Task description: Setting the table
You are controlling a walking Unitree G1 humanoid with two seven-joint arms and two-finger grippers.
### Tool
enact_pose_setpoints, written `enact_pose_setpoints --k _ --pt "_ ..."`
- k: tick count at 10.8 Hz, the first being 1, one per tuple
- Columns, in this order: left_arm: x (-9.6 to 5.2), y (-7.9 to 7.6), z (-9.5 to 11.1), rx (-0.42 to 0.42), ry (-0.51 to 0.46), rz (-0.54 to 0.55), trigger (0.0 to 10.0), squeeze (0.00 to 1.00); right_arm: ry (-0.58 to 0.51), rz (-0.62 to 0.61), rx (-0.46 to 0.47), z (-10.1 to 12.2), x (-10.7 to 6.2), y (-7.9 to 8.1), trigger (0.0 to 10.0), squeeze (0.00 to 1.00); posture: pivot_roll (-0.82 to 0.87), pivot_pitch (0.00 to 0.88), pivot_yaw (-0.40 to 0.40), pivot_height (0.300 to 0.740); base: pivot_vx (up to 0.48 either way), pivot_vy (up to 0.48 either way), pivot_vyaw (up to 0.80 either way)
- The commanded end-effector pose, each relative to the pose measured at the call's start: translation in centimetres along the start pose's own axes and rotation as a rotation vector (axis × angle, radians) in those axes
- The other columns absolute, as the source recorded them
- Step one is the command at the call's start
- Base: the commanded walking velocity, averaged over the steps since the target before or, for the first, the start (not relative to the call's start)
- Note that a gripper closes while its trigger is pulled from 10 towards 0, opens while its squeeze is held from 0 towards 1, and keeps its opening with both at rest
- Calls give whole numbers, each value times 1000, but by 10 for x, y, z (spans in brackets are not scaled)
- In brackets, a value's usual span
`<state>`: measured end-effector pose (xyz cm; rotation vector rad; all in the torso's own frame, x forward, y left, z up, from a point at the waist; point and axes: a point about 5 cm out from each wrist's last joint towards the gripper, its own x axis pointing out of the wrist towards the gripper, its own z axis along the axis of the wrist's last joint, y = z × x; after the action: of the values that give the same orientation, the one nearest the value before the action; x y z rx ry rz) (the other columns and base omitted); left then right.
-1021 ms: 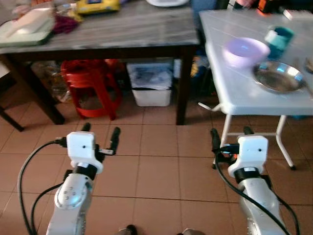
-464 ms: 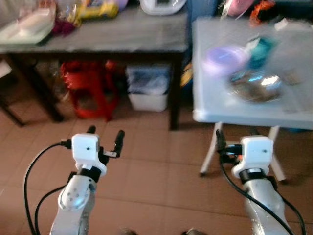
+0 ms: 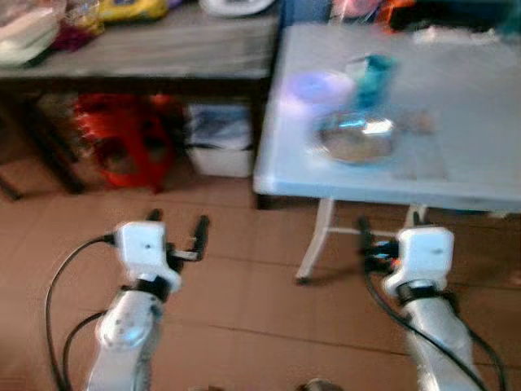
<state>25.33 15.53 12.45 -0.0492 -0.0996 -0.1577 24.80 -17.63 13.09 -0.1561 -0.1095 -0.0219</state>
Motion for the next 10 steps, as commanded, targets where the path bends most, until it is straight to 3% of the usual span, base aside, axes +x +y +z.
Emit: enact_pose_setpoints --k 1,7,10 --pt "-5 11 -1 23 11 31 10000 0 -2 17 16 1 -1 6 10000 0 -77 178 63 740 0 0 0" --pt "-5 3 3 -50 -23 -53 10000 0 -25 19 4 7 3 4 10000 0 -84 181 57 740 0 0 0" --pt "-5 1 2 -67 -22 -81 10000 0 -21 21 6 6 2 5 10000 0 -83 181 57 740 261 0 0"
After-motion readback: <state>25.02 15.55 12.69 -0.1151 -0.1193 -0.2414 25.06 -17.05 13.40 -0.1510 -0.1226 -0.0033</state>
